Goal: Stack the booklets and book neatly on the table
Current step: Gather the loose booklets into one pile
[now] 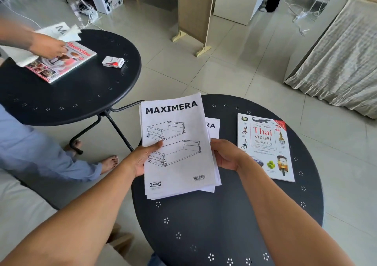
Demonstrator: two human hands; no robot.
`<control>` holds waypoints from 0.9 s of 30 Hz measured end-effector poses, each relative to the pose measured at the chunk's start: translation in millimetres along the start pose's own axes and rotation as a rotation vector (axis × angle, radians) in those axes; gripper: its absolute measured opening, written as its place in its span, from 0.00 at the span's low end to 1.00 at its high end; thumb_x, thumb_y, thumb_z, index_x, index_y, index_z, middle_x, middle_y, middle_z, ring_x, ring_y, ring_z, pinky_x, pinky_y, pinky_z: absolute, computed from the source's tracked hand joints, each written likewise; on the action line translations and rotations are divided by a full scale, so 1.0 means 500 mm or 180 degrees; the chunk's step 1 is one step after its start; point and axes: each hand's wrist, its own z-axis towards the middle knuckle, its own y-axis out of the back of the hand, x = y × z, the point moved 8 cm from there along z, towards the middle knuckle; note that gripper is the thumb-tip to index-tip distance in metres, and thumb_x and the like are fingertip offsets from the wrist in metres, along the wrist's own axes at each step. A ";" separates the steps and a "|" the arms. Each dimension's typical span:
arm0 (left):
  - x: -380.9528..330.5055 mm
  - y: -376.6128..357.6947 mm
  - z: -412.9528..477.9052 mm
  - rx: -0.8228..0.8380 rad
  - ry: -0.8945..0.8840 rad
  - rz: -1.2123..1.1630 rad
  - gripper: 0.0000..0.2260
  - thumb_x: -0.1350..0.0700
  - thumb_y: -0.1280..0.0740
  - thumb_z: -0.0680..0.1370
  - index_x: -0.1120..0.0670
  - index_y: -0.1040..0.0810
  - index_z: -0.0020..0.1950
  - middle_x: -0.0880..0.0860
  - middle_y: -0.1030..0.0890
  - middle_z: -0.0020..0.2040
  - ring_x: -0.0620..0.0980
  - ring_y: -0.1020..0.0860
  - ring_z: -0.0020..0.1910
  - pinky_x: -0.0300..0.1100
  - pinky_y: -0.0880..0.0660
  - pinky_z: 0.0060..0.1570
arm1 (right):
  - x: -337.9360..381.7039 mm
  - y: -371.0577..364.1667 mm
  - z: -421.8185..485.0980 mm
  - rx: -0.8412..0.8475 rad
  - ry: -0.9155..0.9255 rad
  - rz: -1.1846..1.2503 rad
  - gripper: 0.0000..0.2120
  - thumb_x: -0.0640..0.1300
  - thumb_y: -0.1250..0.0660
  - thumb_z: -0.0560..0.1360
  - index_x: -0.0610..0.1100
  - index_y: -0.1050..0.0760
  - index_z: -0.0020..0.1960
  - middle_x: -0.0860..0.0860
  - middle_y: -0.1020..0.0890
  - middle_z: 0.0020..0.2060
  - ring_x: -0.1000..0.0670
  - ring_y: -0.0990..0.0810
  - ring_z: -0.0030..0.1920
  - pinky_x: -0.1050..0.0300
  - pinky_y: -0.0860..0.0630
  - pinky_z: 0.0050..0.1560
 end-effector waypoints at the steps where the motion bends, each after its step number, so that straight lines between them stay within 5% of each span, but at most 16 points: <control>1: -0.003 0.004 -0.002 0.0013 -0.0030 -0.0030 0.40 0.52 0.14 0.52 0.57 0.20 0.62 0.63 0.16 0.56 0.62 0.17 0.55 0.58 0.19 0.47 | -0.001 0.004 0.003 -0.0089 -0.0071 -0.0036 0.13 0.46 0.37 0.80 0.40 0.18 0.56 0.46 0.14 0.44 0.48 0.15 0.40 0.52 0.18 0.40; 3: -0.009 0.014 -0.006 0.0054 -0.0079 -0.0045 0.40 0.52 0.15 0.53 0.57 0.21 0.64 0.62 0.17 0.59 0.63 0.19 0.59 0.62 0.22 0.55 | -0.006 0.038 0.015 -0.0696 -0.0199 -0.0238 0.17 0.54 0.37 0.80 0.42 0.19 0.53 0.47 0.17 0.39 0.47 0.19 0.37 0.50 0.19 0.41; 5: -0.012 0.029 -0.009 0.0031 -0.0077 0.0020 0.39 0.52 0.15 0.53 0.55 0.20 0.64 0.62 0.17 0.60 0.63 0.20 0.60 0.65 0.27 0.61 | -0.011 0.093 0.018 -0.1746 -0.0249 -0.0771 0.16 0.53 0.34 0.78 0.39 0.21 0.52 0.44 0.19 0.40 0.45 0.21 0.38 0.47 0.19 0.45; 8: -0.015 0.055 -0.009 -0.0034 -0.0056 0.0048 0.32 0.52 0.16 0.57 0.54 0.17 0.60 0.61 0.17 0.59 0.63 0.19 0.58 0.66 0.27 0.61 | -0.013 0.125 0.014 -0.2618 -0.0339 -0.1995 0.22 0.55 0.30 0.74 0.37 0.23 0.56 0.39 0.21 0.52 0.41 0.23 0.50 0.49 0.25 0.48; 11: -0.012 0.075 -0.010 0.0031 -0.0017 -0.0045 0.25 0.53 0.19 0.62 0.54 0.16 0.58 0.60 0.16 0.57 0.61 0.17 0.54 0.60 0.21 0.53 | -0.034 0.103 0.020 -0.2707 -0.0679 -0.2363 0.41 0.62 0.25 0.68 0.38 0.34 0.70 0.40 0.30 0.67 0.40 0.30 0.67 0.46 0.28 0.61; 15: -0.004 0.087 -0.014 0.0153 0.0027 0.0039 0.31 0.52 0.15 0.54 0.52 0.16 0.57 0.60 0.15 0.56 0.61 0.16 0.54 0.57 0.19 0.47 | -0.044 0.074 0.033 -0.2919 -0.0874 -0.2680 0.49 0.59 0.21 0.64 0.38 0.40 0.73 0.42 0.34 0.68 0.41 0.32 0.68 0.45 0.29 0.63; 18: -0.001 0.093 -0.012 0.0127 0.0066 0.0019 0.31 0.53 0.16 0.55 0.53 0.16 0.57 0.60 0.15 0.57 0.61 0.17 0.54 0.58 0.20 0.49 | -0.056 0.069 0.041 -0.3009 -0.1016 -0.2712 0.49 0.57 0.20 0.63 0.38 0.40 0.73 0.42 0.34 0.68 0.42 0.32 0.67 0.44 0.28 0.63; 23: -0.007 0.085 -0.005 0.0067 0.0070 -0.0103 0.15 0.57 0.26 0.69 0.54 0.15 0.56 0.60 0.15 0.56 0.60 0.16 0.52 0.56 0.19 0.49 | -0.062 0.064 0.045 -0.2983 -0.0835 -0.2409 0.37 0.50 0.20 0.66 0.41 0.37 0.65 0.40 0.24 0.62 0.38 0.23 0.62 0.43 0.27 0.60; 27: -0.015 0.064 -0.001 0.0068 0.0087 -0.0052 0.18 0.57 0.26 0.68 0.55 0.17 0.58 0.59 0.15 0.55 0.59 0.15 0.50 0.55 0.19 0.47 | -0.065 0.066 0.037 -0.2870 -0.0835 -0.2353 0.31 0.48 0.22 0.68 0.40 0.33 0.64 0.42 0.20 0.60 0.39 0.22 0.62 0.44 0.26 0.61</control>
